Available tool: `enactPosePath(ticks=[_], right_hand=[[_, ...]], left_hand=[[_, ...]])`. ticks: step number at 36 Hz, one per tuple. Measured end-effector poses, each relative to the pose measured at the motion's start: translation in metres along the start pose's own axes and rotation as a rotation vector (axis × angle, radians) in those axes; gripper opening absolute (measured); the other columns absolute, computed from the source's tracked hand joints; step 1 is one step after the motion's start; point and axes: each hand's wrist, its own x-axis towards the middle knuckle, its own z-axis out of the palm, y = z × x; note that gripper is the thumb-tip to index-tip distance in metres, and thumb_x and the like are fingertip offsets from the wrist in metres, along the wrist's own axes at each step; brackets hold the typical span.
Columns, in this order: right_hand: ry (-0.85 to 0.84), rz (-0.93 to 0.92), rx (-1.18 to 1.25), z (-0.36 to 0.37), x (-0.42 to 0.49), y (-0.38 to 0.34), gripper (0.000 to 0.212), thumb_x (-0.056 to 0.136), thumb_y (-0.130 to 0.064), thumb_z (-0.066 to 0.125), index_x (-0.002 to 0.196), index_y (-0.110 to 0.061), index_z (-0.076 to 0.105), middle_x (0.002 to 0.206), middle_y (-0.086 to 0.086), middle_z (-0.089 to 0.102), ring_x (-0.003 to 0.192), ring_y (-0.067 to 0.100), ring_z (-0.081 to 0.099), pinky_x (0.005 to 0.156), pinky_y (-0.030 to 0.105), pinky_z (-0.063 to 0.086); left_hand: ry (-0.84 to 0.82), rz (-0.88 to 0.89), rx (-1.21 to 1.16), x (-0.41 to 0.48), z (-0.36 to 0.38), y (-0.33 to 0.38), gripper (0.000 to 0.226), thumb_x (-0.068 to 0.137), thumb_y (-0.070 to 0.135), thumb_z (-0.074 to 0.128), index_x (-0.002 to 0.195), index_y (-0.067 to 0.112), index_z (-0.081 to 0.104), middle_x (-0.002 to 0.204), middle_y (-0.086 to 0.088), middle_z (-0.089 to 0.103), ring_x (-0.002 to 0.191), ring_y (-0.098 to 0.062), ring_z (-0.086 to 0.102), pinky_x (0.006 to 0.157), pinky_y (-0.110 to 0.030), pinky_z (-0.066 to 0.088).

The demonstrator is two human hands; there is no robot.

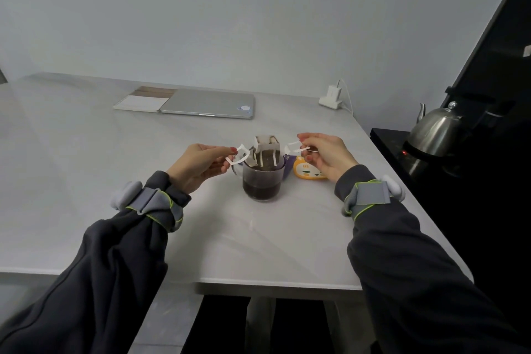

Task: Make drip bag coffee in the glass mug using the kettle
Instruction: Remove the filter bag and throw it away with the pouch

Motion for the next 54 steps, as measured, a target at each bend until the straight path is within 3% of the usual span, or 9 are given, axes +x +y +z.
enactPosePath(ticks=[4, 9, 22, 26, 31, 36, 41, 47, 54], right_hand=[[0.012, 0.012, 0.006, -0.002, 0.0, 0.001, 0.02, 0.089, 0.008, 0.048, 0.084, -0.003, 0.064, 0.068, 0.008, 0.05, 0.05, 0.014, 0.047, 0.039, 0.016, 0.039], [-0.021, 0.0, 0.031, 0.0, 0.0, -0.003, 0.021, 0.089, 0.009, 0.047, 0.085, -0.003, 0.064, 0.067, 0.008, 0.05, 0.046, 0.011, 0.048, 0.04, 0.016, 0.039], [-0.029, 0.009, 0.037, 0.001, 0.001, -0.002, 0.021, 0.09, 0.009, 0.047, 0.085, -0.003, 0.063, 0.068, 0.008, 0.05, 0.051, 0.014, 0.046, 0.04, 0.016, 0.04], [-0.005, 0.013, 0.005, 0.001, 0.001, 0.0, 0.023, 0.089, 0.011, 0.046, 0.082, -0.003, 0.062, 0.068, 0.009, 0.049, 0.041, 0.01, 0.048, 0.038, 0.016, 0.039], [-0.021, 0.01, -0.043, 0.003, -0.001, 0.001, 0.024, 0.09, 0.011, 0.045, 0.081, -0.004, 0.062, 0.066, 0.009, 0.049, 0.051, 0.014, 0.046, 0.038, 0.016, 0.039], [-0.057, -0.003, -0.124, 0.005, -0.001, 0.0, 0.02, 0.09, 0.009, 0.044, 0.093, 0.001, 0.062, 0.065, 0.009, 0.049, 0.035, 0.008, 0.047, 0.038, 0.016, 0.039], [-0.041, -0.001, -0.266, 0.008, 0.003, 0.007, 0.027, 0.089, 0.01, 0.042, 0.106, 0.005, 0.063, 0.067, 0.01, 0.052, 0.032, 0.005, 0.048, 0.037, 0.014, 0.039], [-0.07, -0.029, -0.145, 0.013, 0.001, 0.006, 0.023, 0.09, 0.009, 0.045, 0.098, 0.001, 0.064, 0.068, 0.008, 0.052, 0.035, 0.005, 0.046, 0.039, 0.014, 0.038], [-0.068, -0.007, -0.132, 0.012, 0.0, 0.004, 0.023, 0.089, 0.01, 0.045, 0.101, 0.004, 0.064, 0.066, 0.009, 0.05, 0.039, 0.007, 0.047, 0.039, 0.015, 0.038]], left_hand=[[0.007, -0.007, 0.0, 0.0, 0.002, -0.001, 0.015, 0.087, 0.005, 0.063, 0.073, 0.002, 0.068, 0.049, -0.001, 0.056, 0.04, -0.008, 0.048, 0.05, -0.014, 0.049], [0.012, 0.029, 0.007, -0.001, 0.003, 0.004, 0.008, 0.086, 0.006, 0.064, 0.082, 0.001, 0.069, 0.051, 0.0, 0.058, 0.041, -0.008, 0.048, 0.051, -0.014, 0.049], [0.02, 0.021, 0.009, -0.005, 0.003, 0.003, 0.008, 0.085, 0.007, 0.065, 0.081, 0.001, 0.068, 0.048, 0.002, 0.058, 0.04, -0.006, 0.05, 0.051, -0.013, 0.049], [0.024, 0.017, 0.032, -0.004, 0.003, -0.001, 0.012, 0.087, 0.006, 0.063, 0.075, 0.003, 0.066, 0.044, 0.004, 0.055, 0.039, -0.006, 0.049, 0.05, -0.013, 0.048], [-0.001, 0.01, 0.03, -0.004, 0.003, -0.006, 0.013, 0.086, 0.008, 0.064, 0.074, 0.005, 0.068, 0.047, 0.003, 0.054, 0.042, -0.007, 0.049, 0.05, -0.013, 0.048], [-0.011, 0.004, 0.028, -0.003, 0.004, -0.008, 0.017, 0.085, 0.009, 0.066, 0.068, 0.006, 0.069, 0.056, -0.003, 0.054, 0.044, -0.008, 0.051, 0.052, -0.014, 0.049], [-0.034, -0.005, 0.057, -0.004, 0.007, -0.015, 0.045, 0.087, 0.011, 0.064, 0.042, 0.013, 0.066, 0.05, 0.001, 0.053, 0.044, -0.007, 0.052, 0.054, -0.013, 0.05], [-0.03, -0.003, -0.018, -0.003, 0.007, -0.009, 0.011, 0.089, 0.009, 0.06, 0.086, 0.002, 0.067, 0.046, 0.006, 0.058, 0.042, -0.006, 0.052, 0.055, -0.013, 0.051], [-0.046, -0.014, -0.014, -0.003, 0.007, -0.005, 0.012, 0.088, 0.009, 0.062, 0.082, 0.002, 0.068, 0.053, 0.002, 0.064, 0.044, -0.006, 0.053, 0.055, -0.014, 0.052]])
